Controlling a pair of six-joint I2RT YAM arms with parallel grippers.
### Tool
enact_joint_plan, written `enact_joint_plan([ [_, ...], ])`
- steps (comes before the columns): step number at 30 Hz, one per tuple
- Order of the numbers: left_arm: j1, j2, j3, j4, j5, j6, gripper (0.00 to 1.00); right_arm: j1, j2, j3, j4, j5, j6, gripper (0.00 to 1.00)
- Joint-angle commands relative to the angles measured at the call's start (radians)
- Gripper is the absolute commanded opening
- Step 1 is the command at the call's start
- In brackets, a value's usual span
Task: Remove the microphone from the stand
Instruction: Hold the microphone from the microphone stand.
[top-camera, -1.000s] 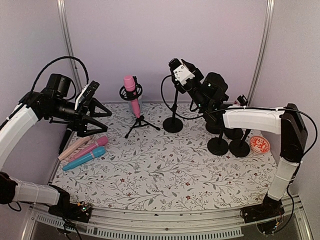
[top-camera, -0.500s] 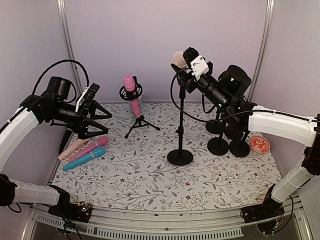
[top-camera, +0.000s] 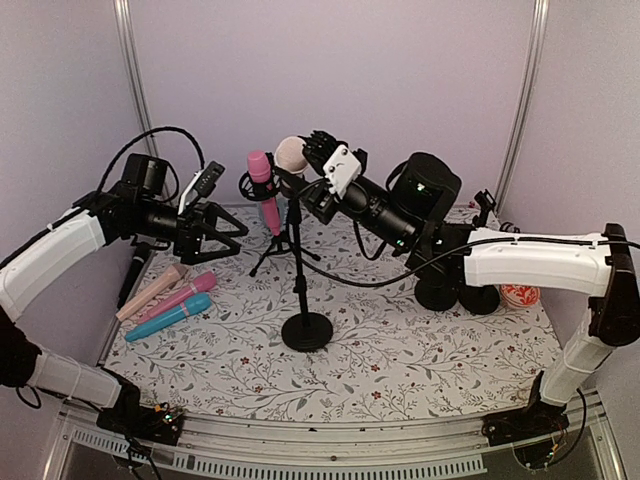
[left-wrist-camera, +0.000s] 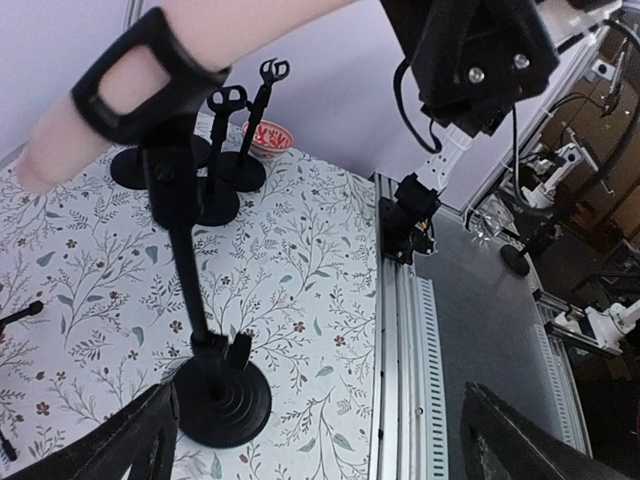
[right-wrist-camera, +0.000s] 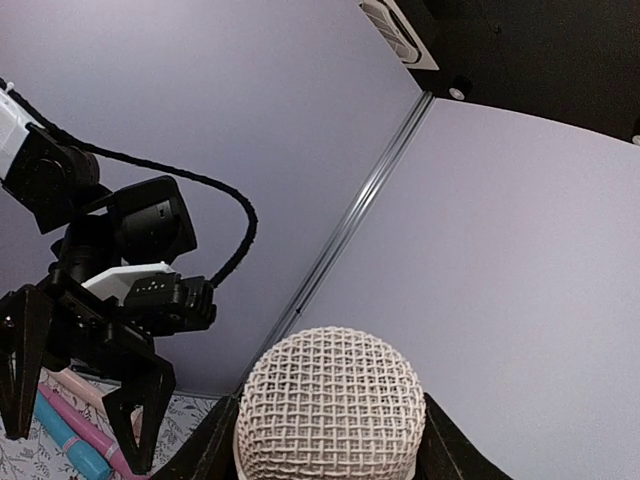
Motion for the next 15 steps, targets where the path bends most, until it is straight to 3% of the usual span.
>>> enact_joint_plan([
  [1,-0.035,0.02,0.002,0.102,0.033,-0.061,0.99,0.038,0.051,0.107,0.192,-0.015,-0.012,0.0],
  [7,-0.044,0.046,-0.023,0.219,0.04,-0.121,0.94,0.083,0.145,0.161,0.319,0.02,-0.068,0.0],
  [15,-0.071,0.092,-0.041,0.328,-0.005,-0.143,0.8,0.115,0.189,0.17,0.359,0.043,-0.101,0.0],
])
